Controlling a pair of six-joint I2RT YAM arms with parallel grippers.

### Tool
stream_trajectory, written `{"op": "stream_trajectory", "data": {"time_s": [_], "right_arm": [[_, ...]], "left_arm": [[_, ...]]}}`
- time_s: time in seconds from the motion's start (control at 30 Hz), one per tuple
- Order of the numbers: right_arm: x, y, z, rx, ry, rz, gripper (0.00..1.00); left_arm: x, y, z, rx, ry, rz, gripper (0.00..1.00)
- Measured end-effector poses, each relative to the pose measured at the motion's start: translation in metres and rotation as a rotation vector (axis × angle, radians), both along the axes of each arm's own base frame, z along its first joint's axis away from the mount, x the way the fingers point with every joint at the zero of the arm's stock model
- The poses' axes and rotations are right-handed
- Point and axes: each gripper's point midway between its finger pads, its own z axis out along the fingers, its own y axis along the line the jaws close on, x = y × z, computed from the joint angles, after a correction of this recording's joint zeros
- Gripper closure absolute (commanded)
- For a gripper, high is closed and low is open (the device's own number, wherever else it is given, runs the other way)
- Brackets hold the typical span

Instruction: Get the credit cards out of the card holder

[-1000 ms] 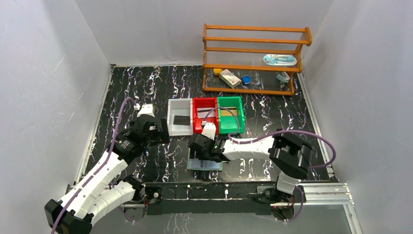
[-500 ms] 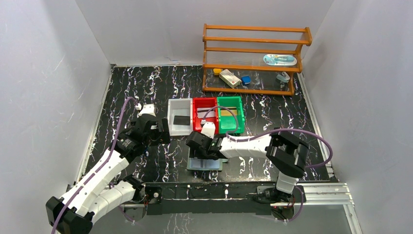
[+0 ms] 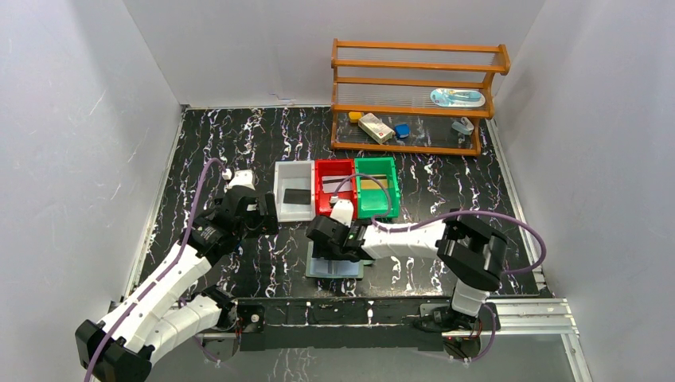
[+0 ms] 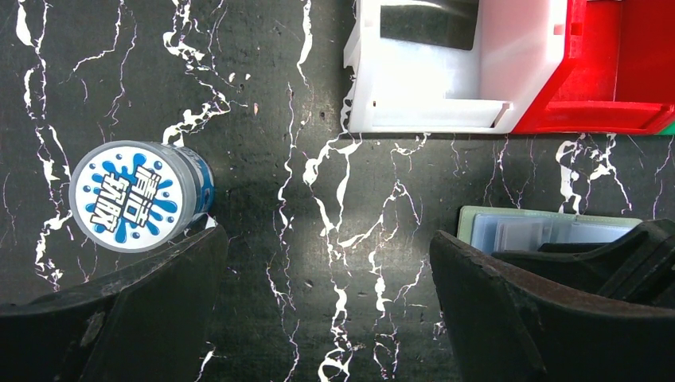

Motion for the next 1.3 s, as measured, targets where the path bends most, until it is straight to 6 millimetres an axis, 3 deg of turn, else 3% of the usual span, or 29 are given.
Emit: {"op": "stream_trajectory", "data": {"time_s": [0.23, 0.47, 0.5, 0.6, 0.73, 0.87, 1.17, 1.3], "right_arm": [[0.001, -0.001, 0.004, 0.167, 0.02, -0.014, 0.4], [0.001, 0.012, 0.009, 0.33, 0.073, -0.015, 0.37], [0.001, 0.011, 0.009, 0.331, 0.076, -0.016, 0.37], [0.001, 0.011, 0.009, 0.329, 0.08, -0.016, 0.37], [0.001, 0.011, 0.009, 0.331, 0.084, -0.016, 0.37], [0.001, 0.011, 0.009, 0.334, 0.09, -0.015, 0.37], [0.002, 0.011, 0.008, 0.355, 0.108, -0.024, 0.36], [0.002, 0.011, 0.008, 0.369, 0.11, -0.026, 0.36]], "left_arm": [[-0.001, -0.003, 0.0, -0.011, 0.006, -0.011, 0.02], [-0.003, -0.02, 0.001, -0.081, 0.022, -0.079, 0.02], [-0.004, -0.024, 0.001, -0.098, 0.029, -0.089, 0.05], [-0.011, -0.046, -0.009, -0.203, 0.073, -0.132, 0.29], [-0.032, -0.075, -0.046, -0.374, 0.191, -0.182, 0.47], [-0.058, -0.093, -0.073, -0.482, 0.337, -0.227, 0.48], [-0.071, -0.123, -0.076, -0.652, 0.401, -0.322, 0.51], [-0.072, -0.126, -0.082, -0.664, 0.428, -0.33, 0.59]]}}
